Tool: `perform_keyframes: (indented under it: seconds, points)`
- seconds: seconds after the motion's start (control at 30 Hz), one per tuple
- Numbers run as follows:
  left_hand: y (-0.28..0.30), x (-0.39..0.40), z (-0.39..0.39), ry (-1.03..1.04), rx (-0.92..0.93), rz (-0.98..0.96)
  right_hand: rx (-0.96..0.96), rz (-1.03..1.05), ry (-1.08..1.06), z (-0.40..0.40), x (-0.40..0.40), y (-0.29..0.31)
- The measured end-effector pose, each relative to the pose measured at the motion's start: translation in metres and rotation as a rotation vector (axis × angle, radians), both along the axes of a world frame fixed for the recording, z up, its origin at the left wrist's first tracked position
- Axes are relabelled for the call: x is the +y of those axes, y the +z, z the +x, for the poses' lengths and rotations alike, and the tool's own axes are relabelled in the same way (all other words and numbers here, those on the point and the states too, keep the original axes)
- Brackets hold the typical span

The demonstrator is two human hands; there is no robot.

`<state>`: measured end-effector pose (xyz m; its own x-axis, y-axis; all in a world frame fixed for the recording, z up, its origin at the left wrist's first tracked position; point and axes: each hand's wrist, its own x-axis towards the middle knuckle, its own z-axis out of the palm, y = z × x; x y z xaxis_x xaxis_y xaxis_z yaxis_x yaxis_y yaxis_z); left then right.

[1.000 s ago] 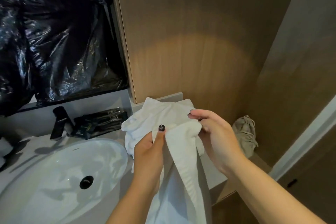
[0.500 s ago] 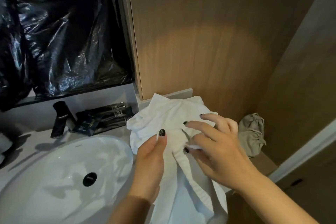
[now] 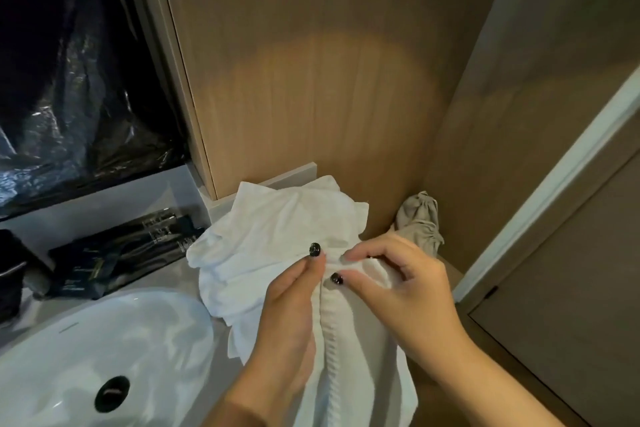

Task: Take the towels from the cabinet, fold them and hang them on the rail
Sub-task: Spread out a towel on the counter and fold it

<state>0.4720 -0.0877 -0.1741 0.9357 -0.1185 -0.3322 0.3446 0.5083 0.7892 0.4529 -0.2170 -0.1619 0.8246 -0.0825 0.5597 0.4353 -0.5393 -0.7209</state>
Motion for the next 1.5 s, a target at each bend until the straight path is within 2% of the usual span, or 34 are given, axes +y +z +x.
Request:
perform_keyframes:
  seconds: [0.07, 0.17, 0.27, 0.4, 0.5, 0.57, 0.73, 0.93, 1.13, 1.3, 1.4, 1.5]
  points:
    - [0.002, -0.001, -0.002, -0.055, -0.014, -0.018, 0.008, -0.065, -0.023, -0.004, -0.003, 0.001]
    - [0.007, -0.003, -0.007, -0.152, -0.042, -0.042, 0.004, -0.058, -0.083, -0.011, -0.008, 0.002]
    - [0.013, -0.003, -0.012, -0.243, -0.076, -0.081, -0.028, 0.066, -0.109, -0.018, -0.006, 0.001]
    - [0.019, 0.001, -0.016, -0.325, -0.156, -0.120, 0.059, 0.316, -0.091, -0.022, 0.001, 0.006]
    - [0.021, 0.007, -0.019, -0.373, -0.210, -0.170, 0.109, 0.390, -0.094, -0.020, 0.004, 0.008]
    - [0.017, 0.011, -0.020, -0.410, -0.285, -0.093, 0.128, 0.406, -0.111, -0.018, 0.004, 0.008]
    - [0.003, 0.019, -0.013, -0.390, -0.404, 0.179, 0.140, 0.242, -0.107, -0.009, 0.003, 0.008]
    - [-0.004, 0.022, -0.012, -0.353, -0.439, 0.331, 0.247, -0.032, -0.026, 0.000, -0.011, 0.012]
    - [-0.008, 0.020, -0.010, -0.346, -0.481, 0.395, 0.248, -0.015, 0.019, 0.000, -0.014, 0.008]
    - [-0.010, 0.017, -0.010, -0.351, -0.500, 0.428, 0.155, 0.049, 0.025, -0.004, -0.012, -0.001]
    - [-0.014, 0.013, -0.010, -0.323, -0.520, 0.494, 0.123, 0.076, 0.010, -0.006, -0.011, -0.004]
    - [-0.017, 0.011, -0.015, -0.289, -0.570, 0.588, 0.169, 0.026, -0.001, -0.006, -0.010, -0.003]
